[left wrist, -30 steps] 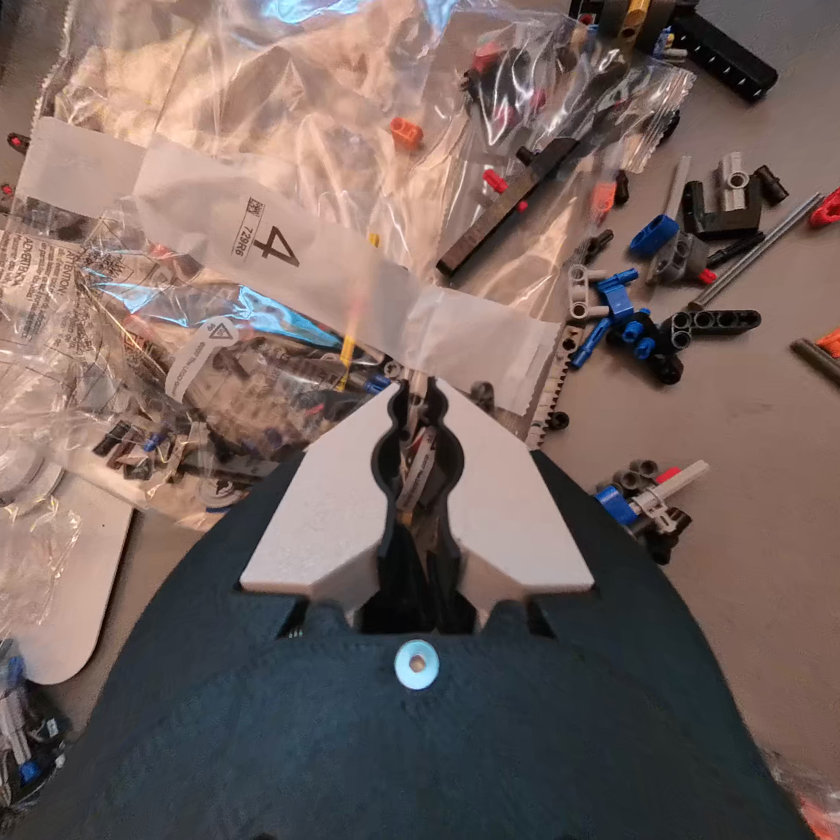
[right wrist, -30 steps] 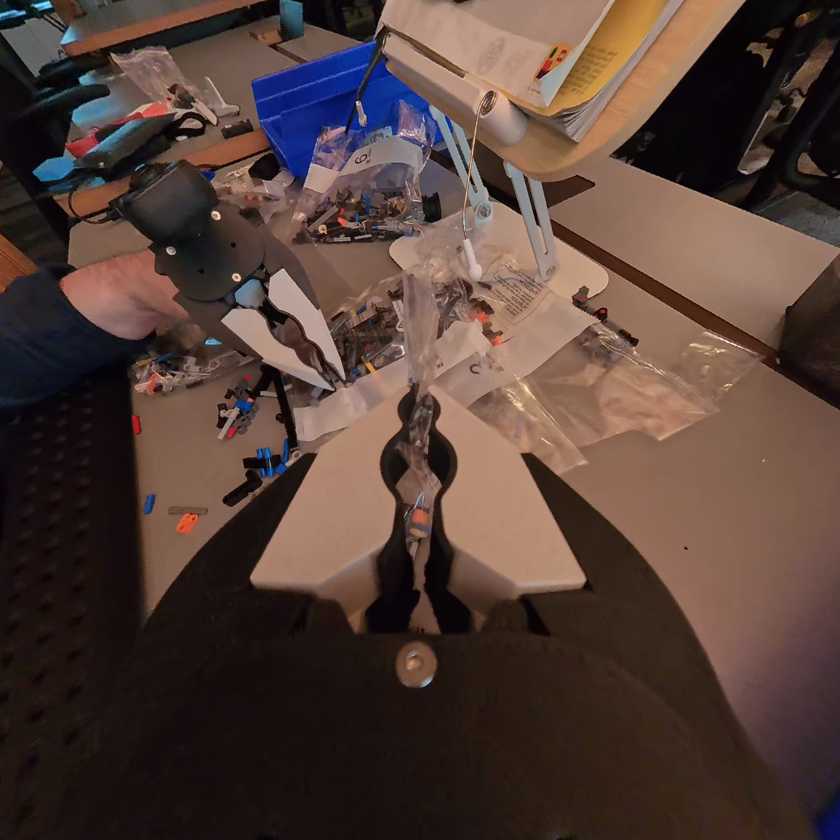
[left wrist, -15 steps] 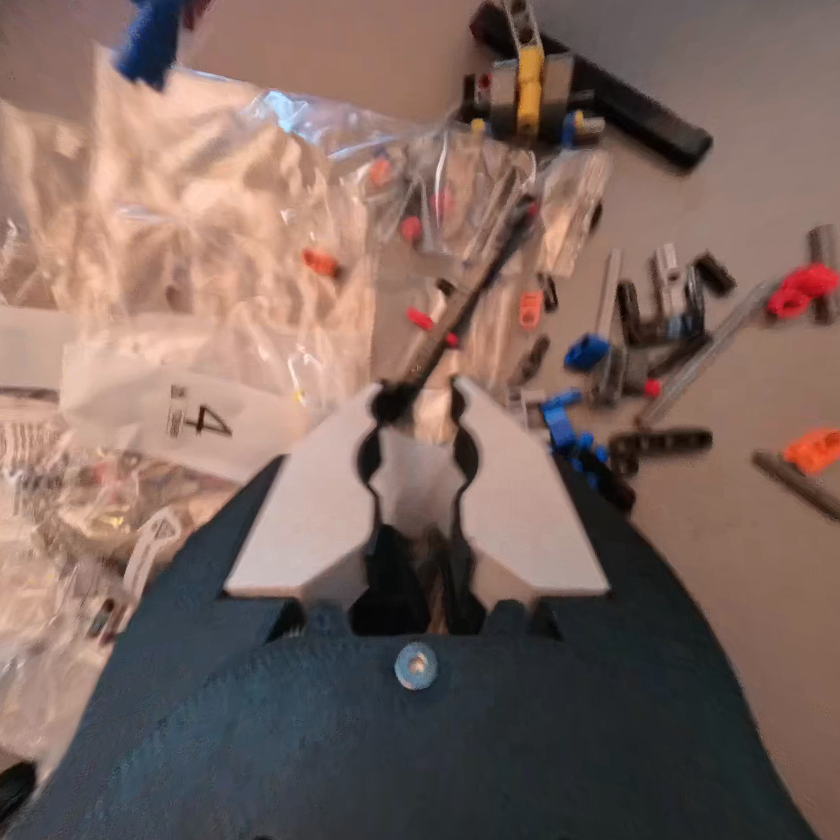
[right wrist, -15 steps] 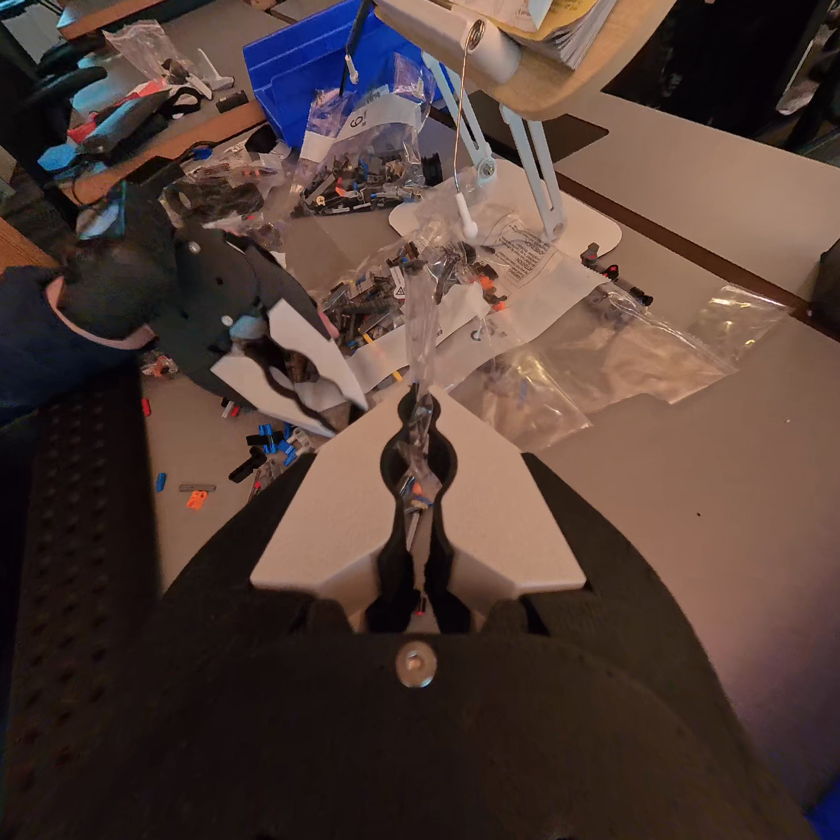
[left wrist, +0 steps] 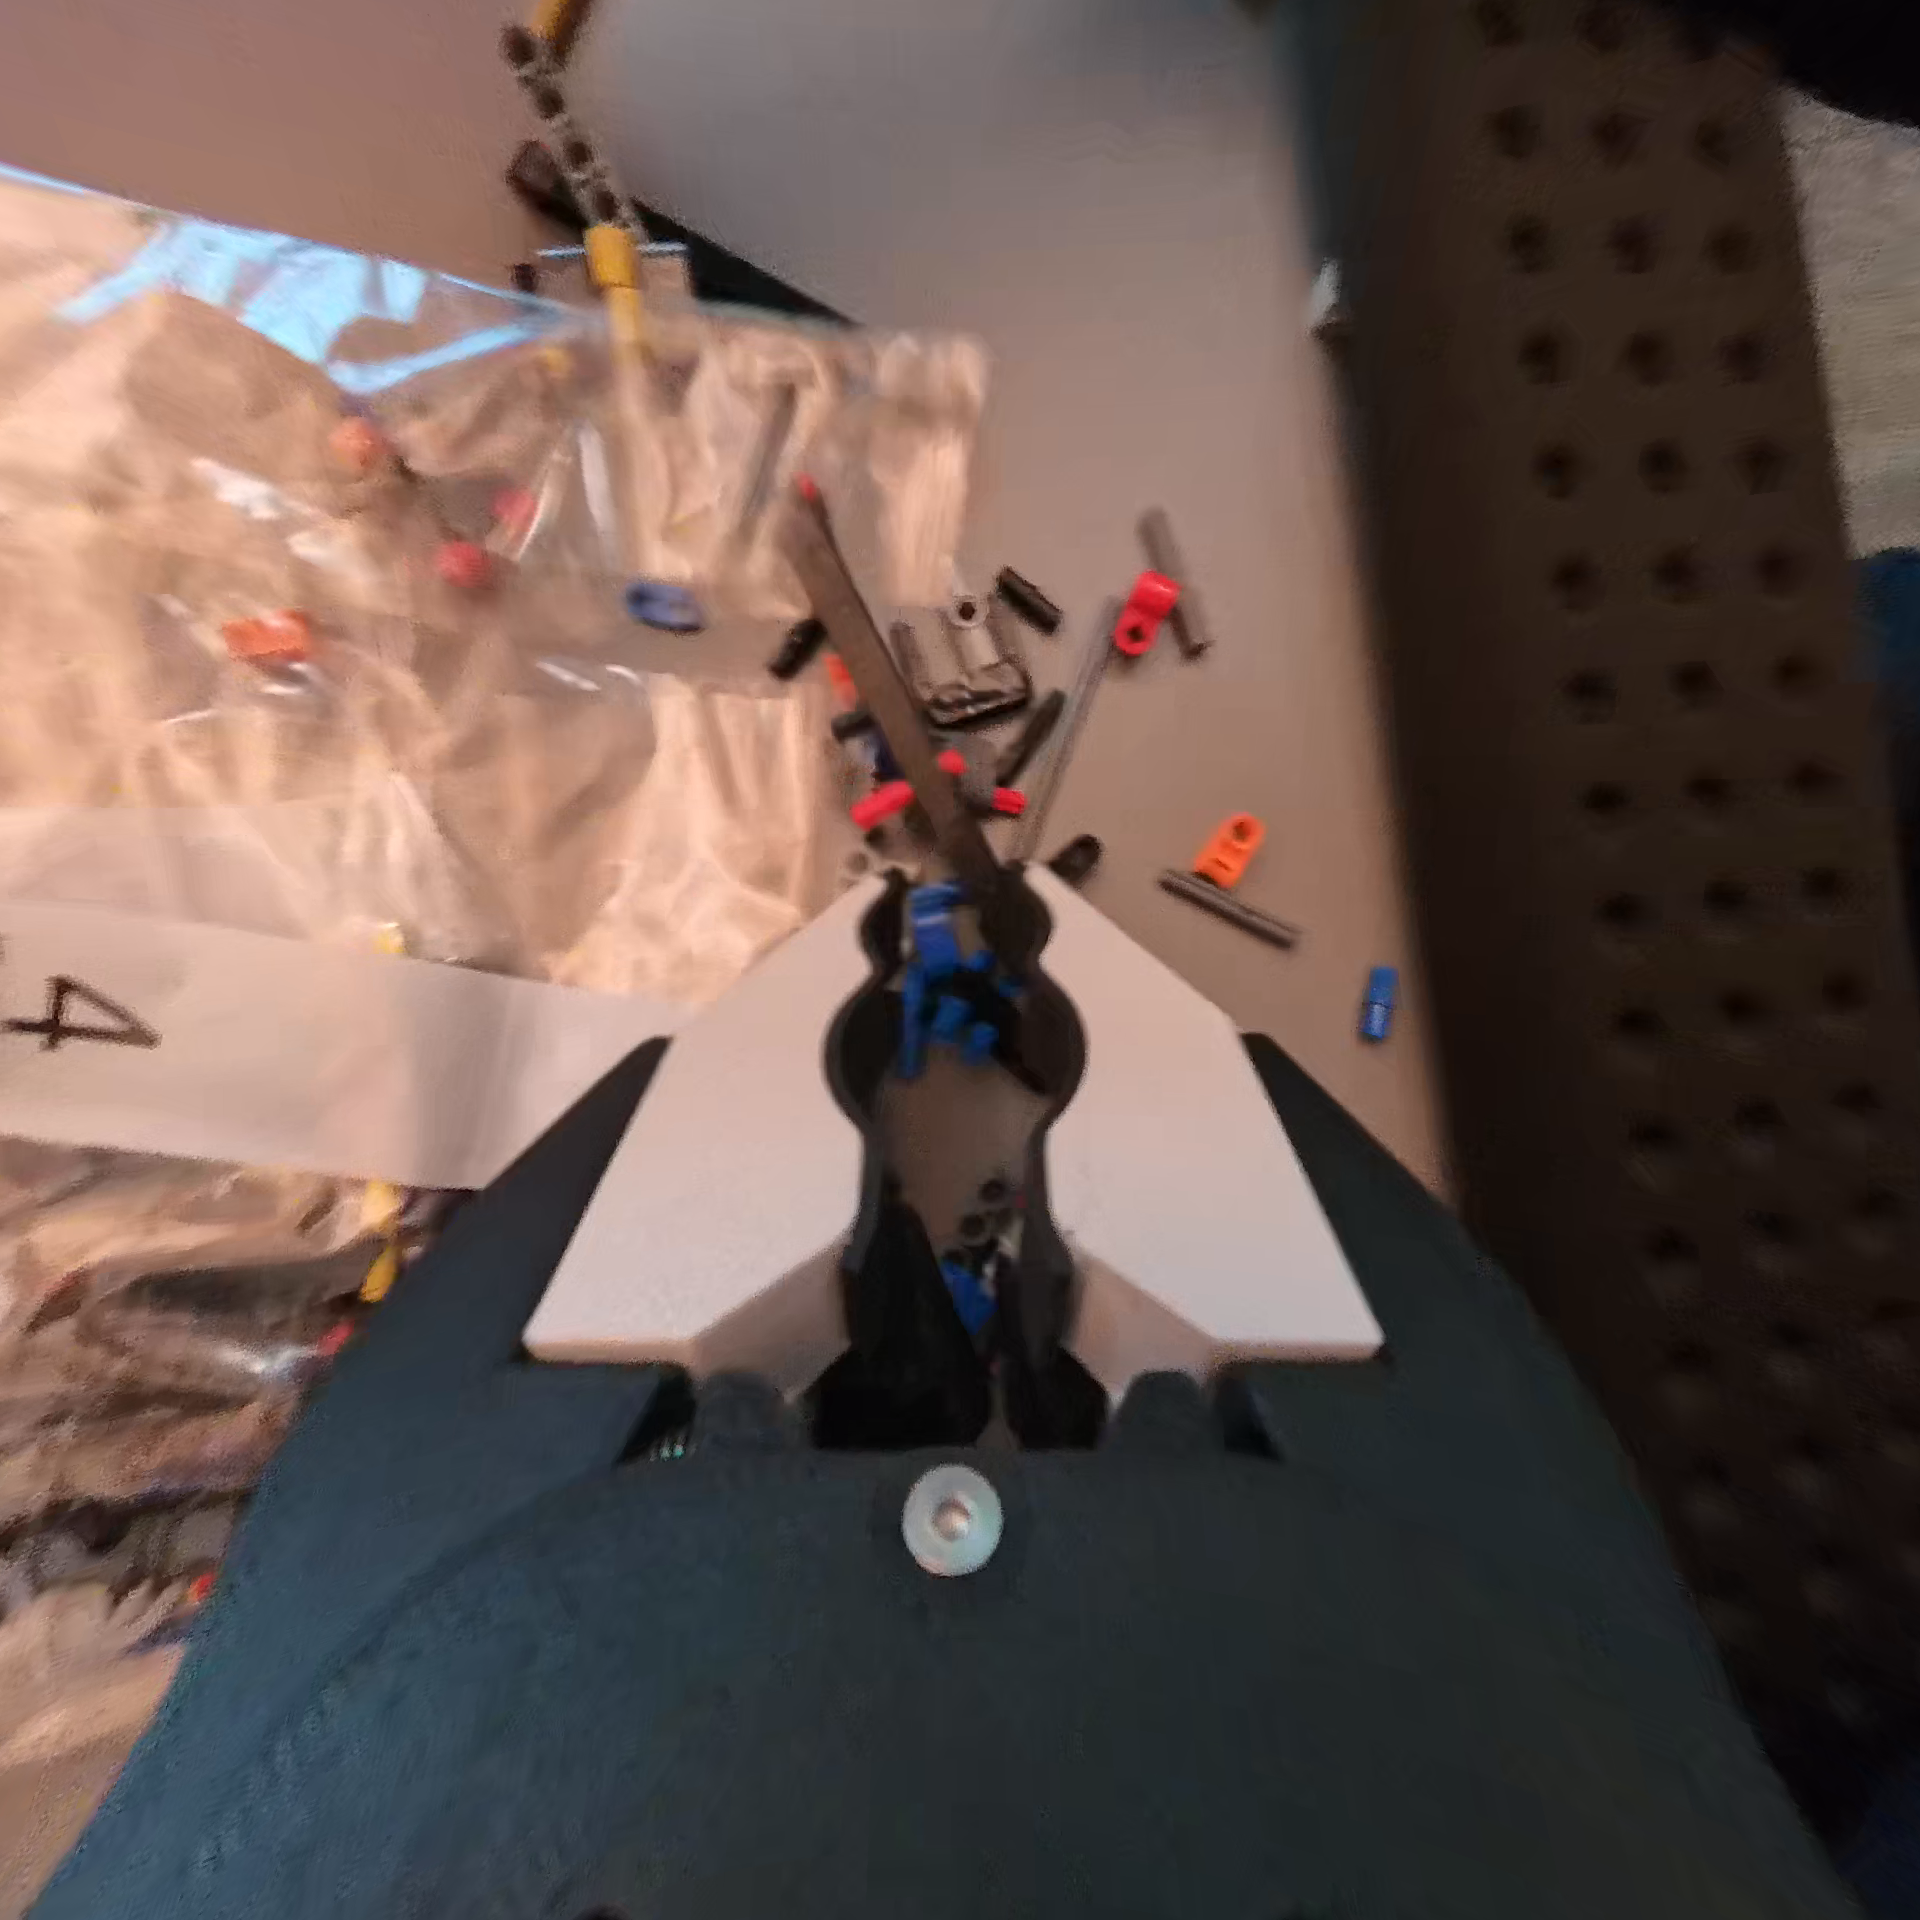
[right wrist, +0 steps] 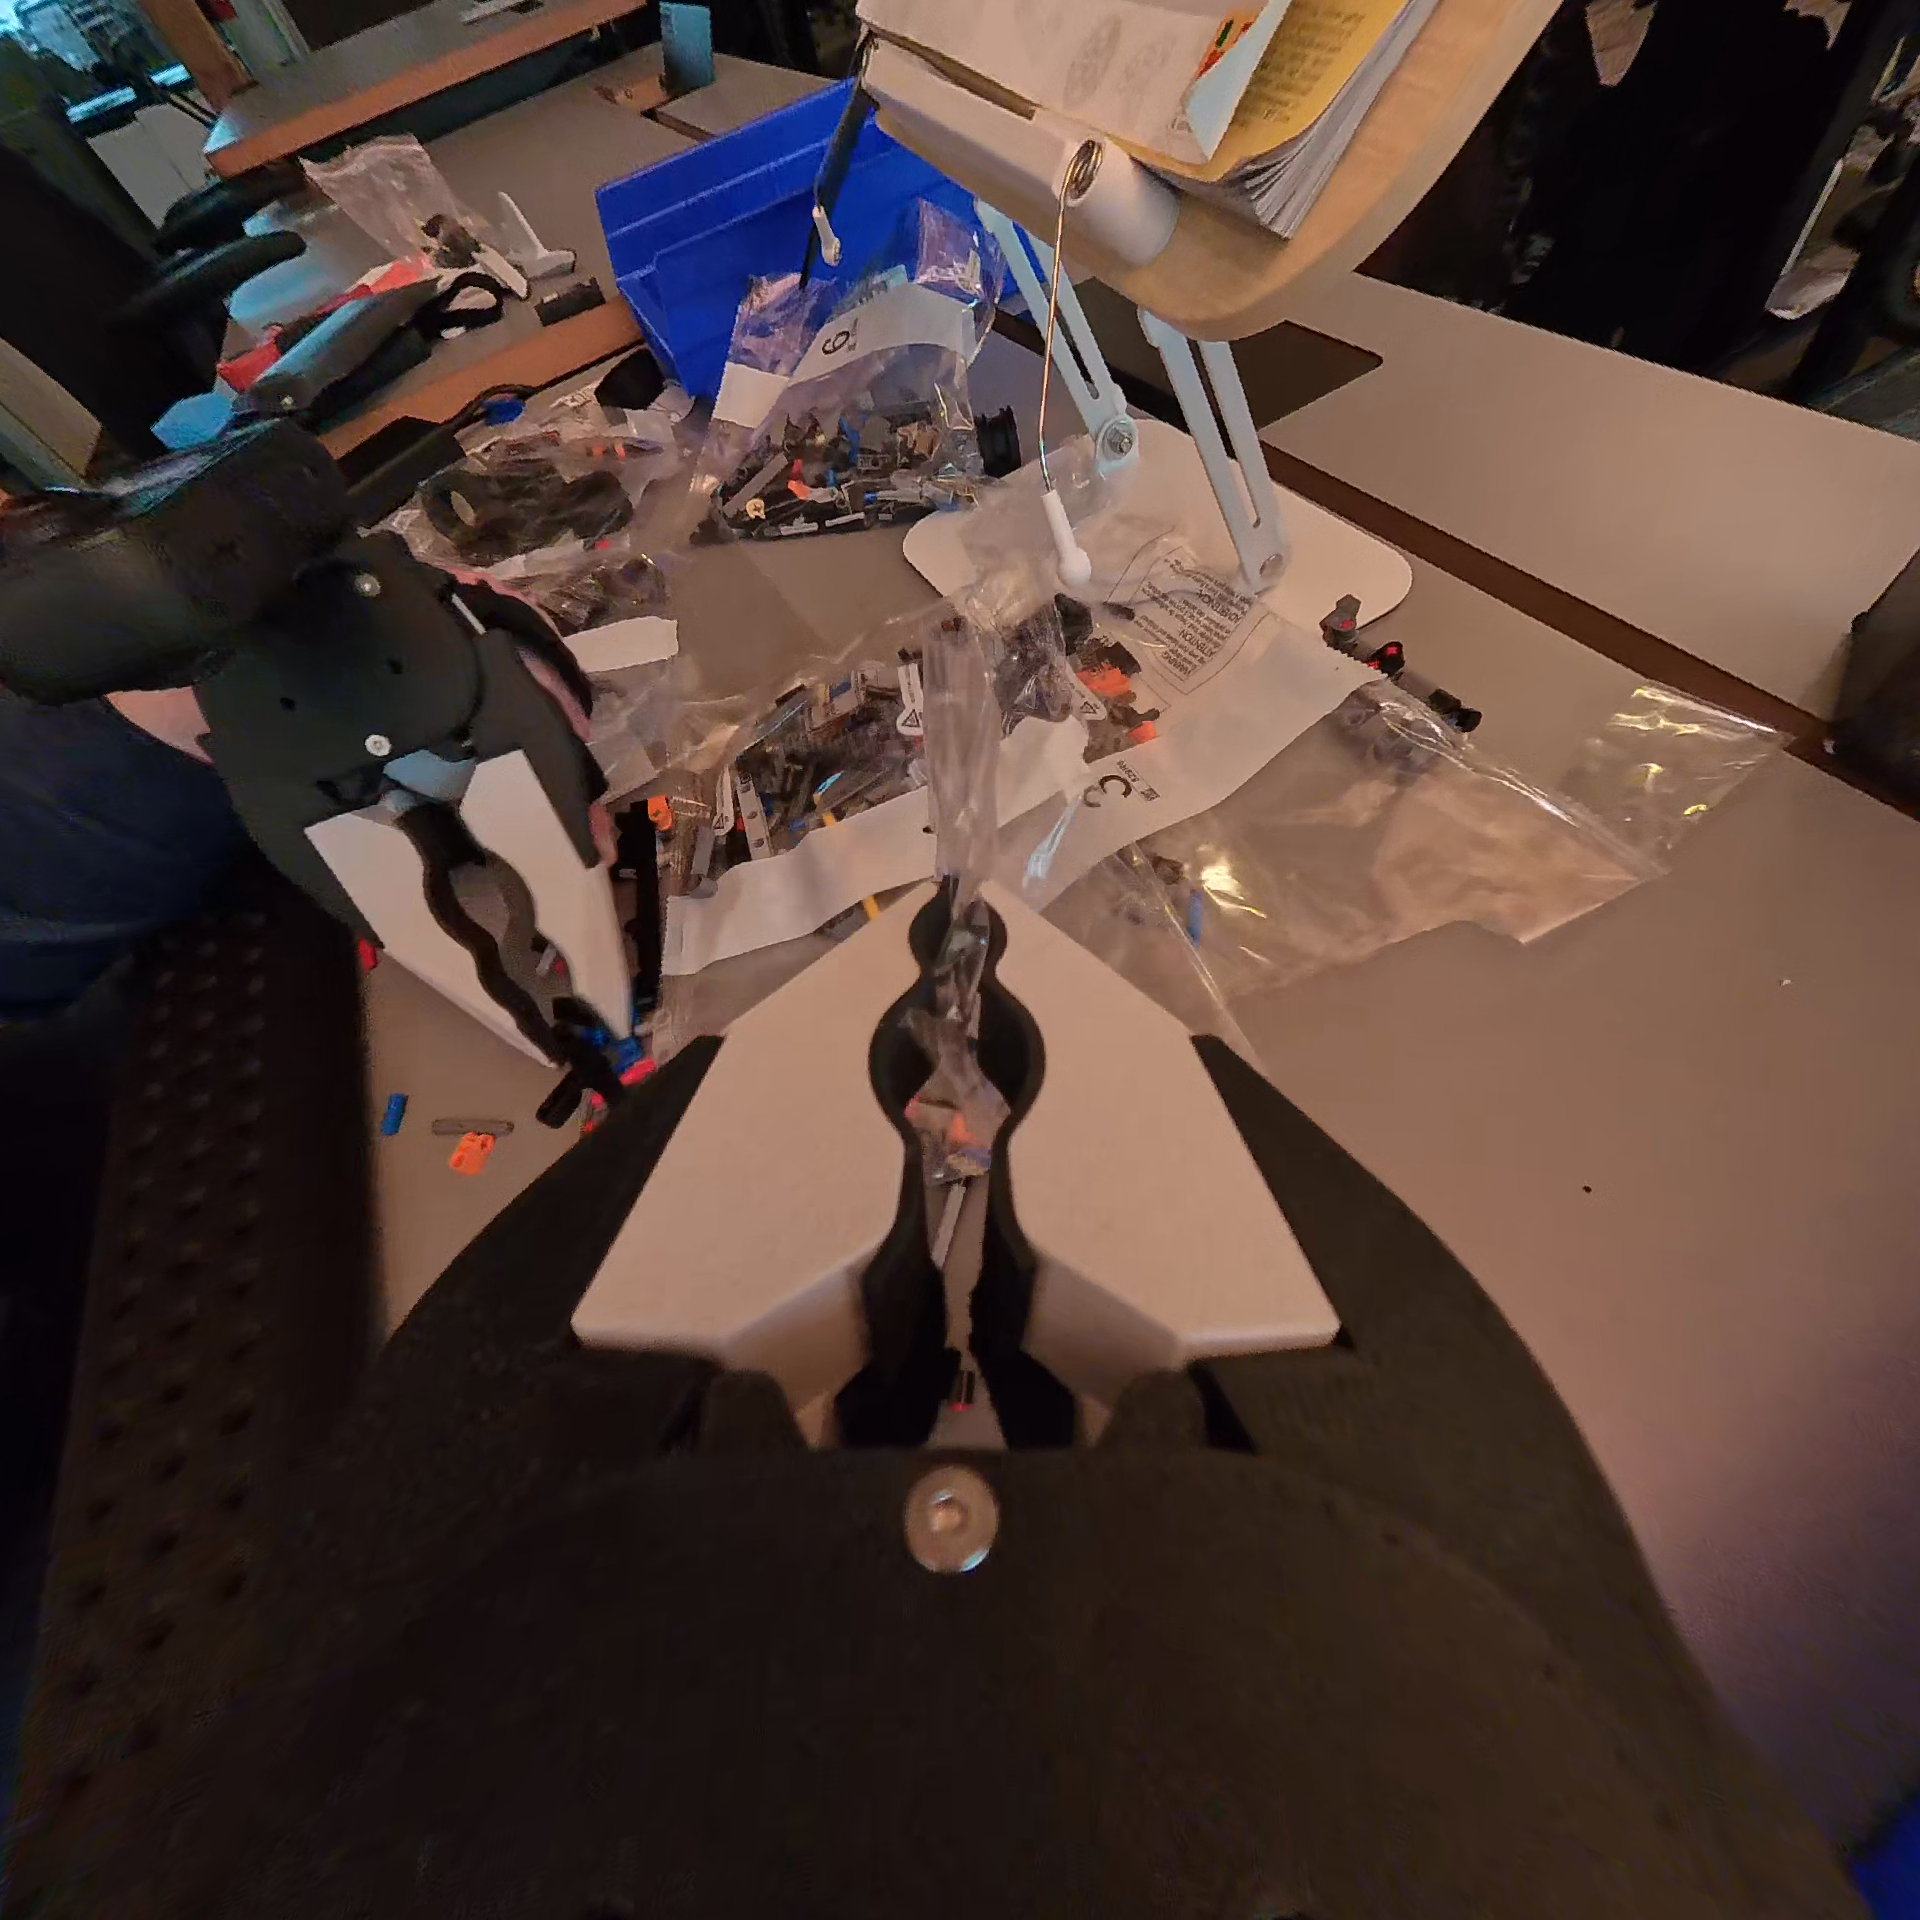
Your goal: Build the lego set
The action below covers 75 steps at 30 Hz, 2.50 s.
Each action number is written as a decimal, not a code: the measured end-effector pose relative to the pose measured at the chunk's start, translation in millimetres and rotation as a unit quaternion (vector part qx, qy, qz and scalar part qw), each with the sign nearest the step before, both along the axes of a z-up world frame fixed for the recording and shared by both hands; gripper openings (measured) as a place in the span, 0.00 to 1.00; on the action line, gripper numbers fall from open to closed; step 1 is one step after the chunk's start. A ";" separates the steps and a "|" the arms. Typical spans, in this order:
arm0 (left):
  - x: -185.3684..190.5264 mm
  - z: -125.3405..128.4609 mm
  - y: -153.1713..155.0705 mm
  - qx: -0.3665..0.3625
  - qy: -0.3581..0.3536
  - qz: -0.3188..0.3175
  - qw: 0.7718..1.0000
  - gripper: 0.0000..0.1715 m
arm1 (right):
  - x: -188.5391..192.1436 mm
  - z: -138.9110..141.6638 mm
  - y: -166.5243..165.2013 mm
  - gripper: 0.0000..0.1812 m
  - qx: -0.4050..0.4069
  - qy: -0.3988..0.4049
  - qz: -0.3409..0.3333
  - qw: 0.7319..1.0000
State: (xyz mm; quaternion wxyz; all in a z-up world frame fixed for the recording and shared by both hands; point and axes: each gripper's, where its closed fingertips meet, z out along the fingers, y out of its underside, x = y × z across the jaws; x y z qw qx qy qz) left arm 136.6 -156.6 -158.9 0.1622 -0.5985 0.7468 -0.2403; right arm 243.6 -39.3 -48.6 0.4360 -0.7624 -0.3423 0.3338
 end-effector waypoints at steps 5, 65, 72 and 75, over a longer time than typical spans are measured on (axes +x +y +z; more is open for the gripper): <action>13.2 14.9 19.0 -0.003 -0.043 0.036 0.998 0.23 | 0.9 0.4 -1.2 0.00 -0.001 0.001 0.002 1.000; -184.3 93.4 67.1 -0.005 -0.217 0.369 0.904 0.00 | -61.5 46.2 -43.5 0.00 0.043 0.090 0.118 0.988; -151.7 125.6 71.7 -0.052 -0.295 0.358 0.885 0.00 | -139.6 83.3 -87.0 0.00 0.077 0.144 0.220 0.962; -142.3 126.8 74.5 -0.056 -0.305 0.360 0.880 0.00 | -170.8 88.5 -95.9 0.00 0.096 0.127 0.224 0.961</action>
